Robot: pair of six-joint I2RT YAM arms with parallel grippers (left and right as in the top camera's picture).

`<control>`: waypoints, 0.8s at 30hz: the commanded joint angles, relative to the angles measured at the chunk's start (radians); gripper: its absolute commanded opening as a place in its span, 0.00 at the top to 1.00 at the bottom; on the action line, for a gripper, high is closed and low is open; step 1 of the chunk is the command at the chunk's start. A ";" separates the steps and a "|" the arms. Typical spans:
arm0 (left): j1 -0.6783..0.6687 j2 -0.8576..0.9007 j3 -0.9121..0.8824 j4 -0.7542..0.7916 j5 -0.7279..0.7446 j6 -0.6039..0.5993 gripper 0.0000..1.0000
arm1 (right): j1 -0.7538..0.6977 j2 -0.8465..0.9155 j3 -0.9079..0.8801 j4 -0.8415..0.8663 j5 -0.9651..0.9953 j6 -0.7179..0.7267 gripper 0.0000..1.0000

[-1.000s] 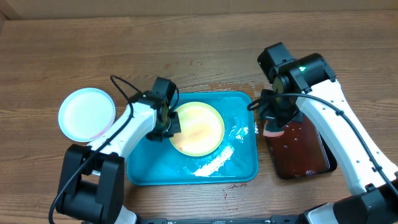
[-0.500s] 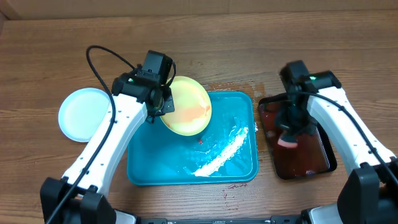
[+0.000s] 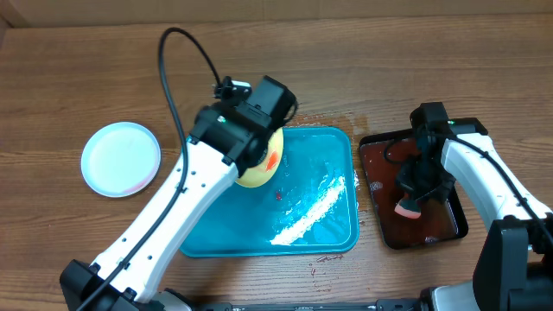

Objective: Clean dirty plates on tray and stack at the side
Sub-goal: 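Lift the yellow plate with the left gripper and carry it rightward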

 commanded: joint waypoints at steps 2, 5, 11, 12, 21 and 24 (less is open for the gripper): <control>-0.058 -0.023 0.026 -0.016 -0.195 -0.029 0.95 | -0.006 -0.014 -0.006 0.003 -0.006 0.001 0.96; -0.089 -0.023 0.026 -0.045 -0.270 -0.029 0.96 | -0.006 -0.014 -0.006 0.003 -0.006 0.001 0.96; -0.155 -0.023 0.026 -0.098 -0.308 -0.029 0.96 | -0.006 -0.014 -0.006 0.003 -0.006 0.001 0.96; -0.167 -0.023 0.026 -0.107 -0.327 -0.029 0.96 | -0.006 -0.014 -0.006 0.003 -0.006 0.001 0.96; -0.309 -0.022 0.025 -0.220 -0.380 -0.062 0.95 | -0.006 -0.014 -0.006 -0.001 -0.006 0.001 0.96; -0.349 -0.022 0.025 -0.290 -0.380 -0.133 0.96 | -0.006 -0.014 -0.006 -0.002 -0.006 0.001 0.96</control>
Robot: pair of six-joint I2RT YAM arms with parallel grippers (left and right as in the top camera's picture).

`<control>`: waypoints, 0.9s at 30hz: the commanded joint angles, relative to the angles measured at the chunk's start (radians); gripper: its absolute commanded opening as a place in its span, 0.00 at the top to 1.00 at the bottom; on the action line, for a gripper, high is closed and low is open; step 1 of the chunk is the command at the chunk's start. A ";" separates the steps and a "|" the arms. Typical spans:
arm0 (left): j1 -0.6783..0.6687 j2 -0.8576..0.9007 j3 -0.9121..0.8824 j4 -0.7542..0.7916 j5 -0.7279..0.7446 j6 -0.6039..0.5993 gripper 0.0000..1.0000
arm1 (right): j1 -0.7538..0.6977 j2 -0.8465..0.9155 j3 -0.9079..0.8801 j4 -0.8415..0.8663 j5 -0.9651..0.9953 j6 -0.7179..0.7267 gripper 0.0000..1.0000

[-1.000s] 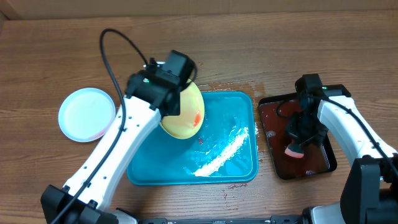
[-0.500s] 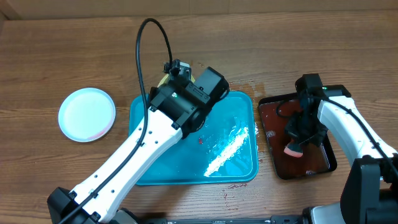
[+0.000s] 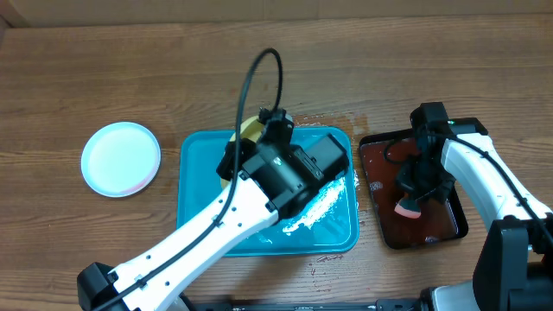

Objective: Clean dirty plates on tray and stack at the side
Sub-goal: 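Lift the yellow plate with the left gripper and carry it rightward, then tilt the yellow plate upright over the black tray with the left gripper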

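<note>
A yellow plate [image 3: 251, 128] shows only as a sliver at the far edge of the blue tray [image 3: 199, 199]; my left arm covers the rest of it. My left gripper [image 3: 232, 162] sits right by that plate, over the tray. Its fingers are hidden under the wrist, so its grip is unclear. A clean white plate [image 3: 121, 158] lies on the table to the left. My right gripper [image 3: 413, 197] is shut on a pink sponge [image 3: 406, 208] over the dark tray [image 3: 432, 229].
The blue tray's floor carries wet white streaks [image 3: 324, 203]. Small splashes mark the table [image 3: 324, 259] in front of the tray and behind it. The dark tray holds brownish liquid. A black cable [image 3: 259, 69] loops above the left wrist.
My left arm has swung right and forward over the blue tray. The yellow plate, then tilted in front of the wrist, now peeks out behind it. The right arm and sponge have not moved.
</note>
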 commanded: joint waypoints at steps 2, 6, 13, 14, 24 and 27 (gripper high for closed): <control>-0.055 -0.021 0.024 -0.088 -0.042 -0.151 0.96 | -0.005 -0.014 -0.006 0.000 -0.006 0.001 0.96; -0.066 -0.020 0.021 -0.132 -0.043 -0.212 0.95 | -0.005 -0.014 -0.006 -0.001 -0.009 0.001 0.96; -0.066 0.024 0.021 -0.108 -0.161 -0.263 0.95 | -0.005 -0.014 -0.006 0.000 -0.009 0.001 0.96; -0.066 0.036 0.021 -0.106 -0.180 -0.263 0.95 | -0.005 -0.014 -0.006 0.000 -0.009 0.001 0.96; -0.094 0.209 0.021 -0.116 -0.288 -0.256 0.95 | -0.005 -0.014 -0.006 0.000 -0.009 0.001 0.96; -0.108 0.234 0.021 -0.121 -0.296 -0.256 0.96 | -0.005 -0.014 -0.006 0.000 -0.009 0.001 0.96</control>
